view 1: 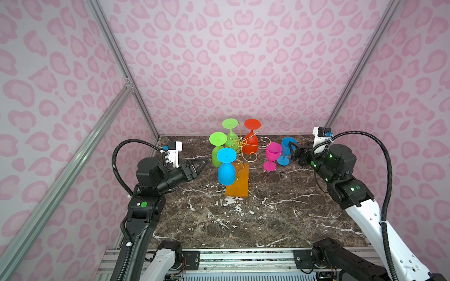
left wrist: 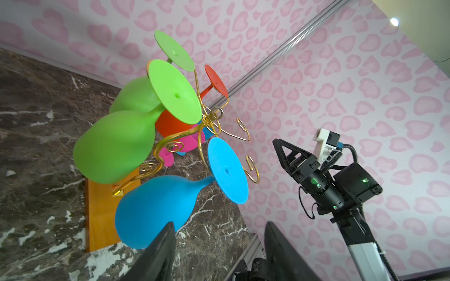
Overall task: Take the wine glass off the wine glass rack
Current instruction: 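Move the left gripper to the foot of the cyan glass hanging on the rack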
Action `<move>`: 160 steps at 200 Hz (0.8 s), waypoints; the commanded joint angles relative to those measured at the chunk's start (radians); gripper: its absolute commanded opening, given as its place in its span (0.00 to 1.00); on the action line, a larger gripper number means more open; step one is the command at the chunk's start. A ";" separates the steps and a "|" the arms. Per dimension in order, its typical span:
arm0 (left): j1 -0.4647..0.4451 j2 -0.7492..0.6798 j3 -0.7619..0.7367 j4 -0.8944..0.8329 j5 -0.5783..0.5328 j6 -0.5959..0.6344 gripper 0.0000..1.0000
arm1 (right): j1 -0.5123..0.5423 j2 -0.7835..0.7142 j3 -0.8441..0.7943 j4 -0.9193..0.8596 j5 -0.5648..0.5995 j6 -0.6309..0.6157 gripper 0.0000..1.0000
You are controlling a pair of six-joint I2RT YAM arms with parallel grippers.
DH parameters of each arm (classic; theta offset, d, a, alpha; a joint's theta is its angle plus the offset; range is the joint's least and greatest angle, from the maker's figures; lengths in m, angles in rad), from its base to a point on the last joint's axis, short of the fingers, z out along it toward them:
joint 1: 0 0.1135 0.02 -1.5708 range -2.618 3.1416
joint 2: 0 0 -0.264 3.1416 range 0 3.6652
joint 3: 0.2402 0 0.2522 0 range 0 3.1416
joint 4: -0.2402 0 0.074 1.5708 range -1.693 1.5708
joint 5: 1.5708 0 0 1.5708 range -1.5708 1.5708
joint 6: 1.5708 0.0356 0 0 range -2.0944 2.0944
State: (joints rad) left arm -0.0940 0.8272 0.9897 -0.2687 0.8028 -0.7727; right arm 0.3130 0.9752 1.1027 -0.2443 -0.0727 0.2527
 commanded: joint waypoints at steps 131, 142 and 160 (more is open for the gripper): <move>-0.228 0.101 0.007 0.111 -0.236 -0.144 0.55 | 0.003 -0.052 -0.061 0.051 -0.019 0.034 0.87; -0.234 0.108 0.009 0.122 -0.249 -0.154 0.55 | 0.003 -0.052 -0.064 0.050 -0.018 0.033 0.87; -0.242 0.119 0.014 0.131 -0.268 -0.163 0.54 | 0.003 -0.052 -0.067 0.052 -0.015 0.031 0.87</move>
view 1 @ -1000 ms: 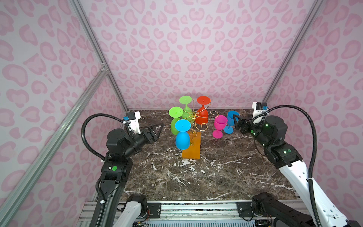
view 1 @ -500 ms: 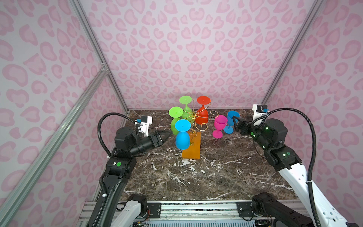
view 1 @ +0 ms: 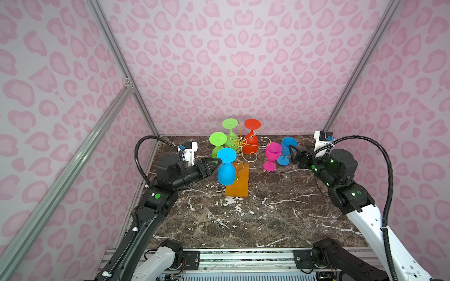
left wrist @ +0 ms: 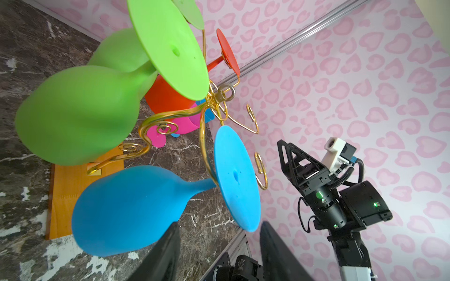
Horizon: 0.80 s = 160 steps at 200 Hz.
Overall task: Take the wine glass off the wine glass rack
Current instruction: 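Move the left gripper to the foot of the cyan glass hanging on the rack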
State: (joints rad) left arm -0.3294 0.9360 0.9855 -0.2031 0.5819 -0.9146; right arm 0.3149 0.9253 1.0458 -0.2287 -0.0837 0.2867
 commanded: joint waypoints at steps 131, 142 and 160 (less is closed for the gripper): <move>-0.031 0.113 0.053 0.122 -0.071 -0.052 0.43 | 0.002 0.018 -0.023 0.052 -0.010 -0.001 0.88; -0.032 0.113 0.053 0.123 -0.073 -0.052 0.41 | 0.002 0.018 -0.025 0.054 -0.011 0.000 0.88; -0.031 0.112 0.053 0.122 -0.073 -0.050 0.37 | 0.003 0.018 -0.024 0.054 -0.011 -0.001 0.88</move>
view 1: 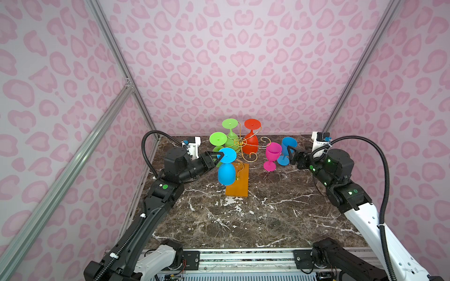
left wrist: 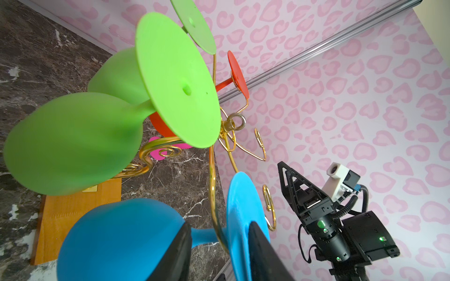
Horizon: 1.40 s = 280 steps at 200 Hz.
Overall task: Take the wine glass off the wine glass rack
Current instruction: 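Move the left gripper to the foot of the cyan glass hanging on the rack, then close the left gripper on the cyan glass foot on the rack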
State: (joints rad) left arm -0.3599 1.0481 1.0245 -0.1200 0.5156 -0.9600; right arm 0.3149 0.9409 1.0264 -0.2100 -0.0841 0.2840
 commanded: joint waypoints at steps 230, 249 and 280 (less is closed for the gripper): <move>0.000 -0.039 0.034 0.019 -0.013 -0.071 0.04 | 0.002 -0.044 -0.031 0.023 0.003 0.001 0.89; 0.001 -0.040 0.036 0.031 -0.003 -0.094 0.04 | 0.002 -0.044 -0.032 0.023 0.001 0.003 0.89; 0.001 -0.048 0.047 0.031 0.001 -0.111 0.04 | 0.002 -0.042 -0.031 0.026 -0.003 0.007 0.89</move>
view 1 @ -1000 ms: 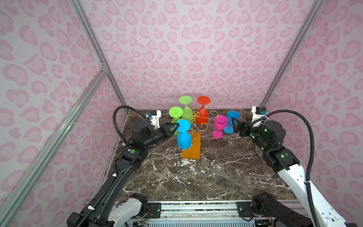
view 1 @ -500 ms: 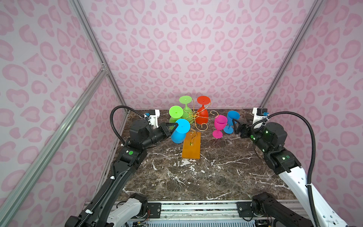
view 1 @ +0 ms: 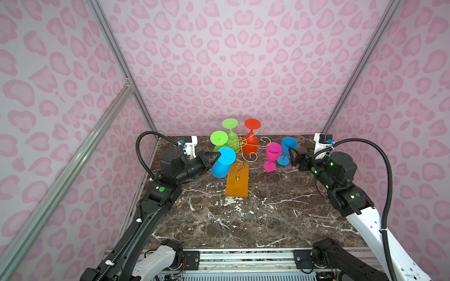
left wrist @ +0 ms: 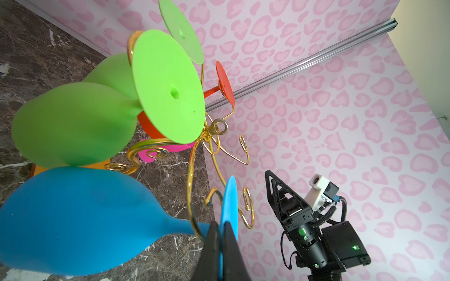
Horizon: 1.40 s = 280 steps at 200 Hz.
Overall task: Take the wine glass off the wine glass rack
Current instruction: 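Close the left gripper on the cyan glass foot on the rack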
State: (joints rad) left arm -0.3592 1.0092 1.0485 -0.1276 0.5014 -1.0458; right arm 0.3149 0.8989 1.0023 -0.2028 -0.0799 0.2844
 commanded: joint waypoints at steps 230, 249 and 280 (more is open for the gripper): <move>0.051 0.011 0.045 0.046 -0.010 -0.062 0.03 | 0.002 -0.008 0.002 0.016 -0.016 0.015 0.90; 0.050 0.017 0.050 0.052 -0.015 -0.066 0.03 | 0.002 -0.008 0.002 0.016 -0.016 0.015 0.90; 0.050 0.028 0.056 0.058 -0.020 -0.071 0.03 | 0.002 -0.005 0.002 0.017 -0.017 0.015 0.90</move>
State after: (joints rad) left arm -0.3099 1.0309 1.0882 -0.1234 0.4950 -1.1084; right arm 0.3149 0.8932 1.0023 -0.2028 -0.0875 0.2958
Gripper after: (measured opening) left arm 0.068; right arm 0.898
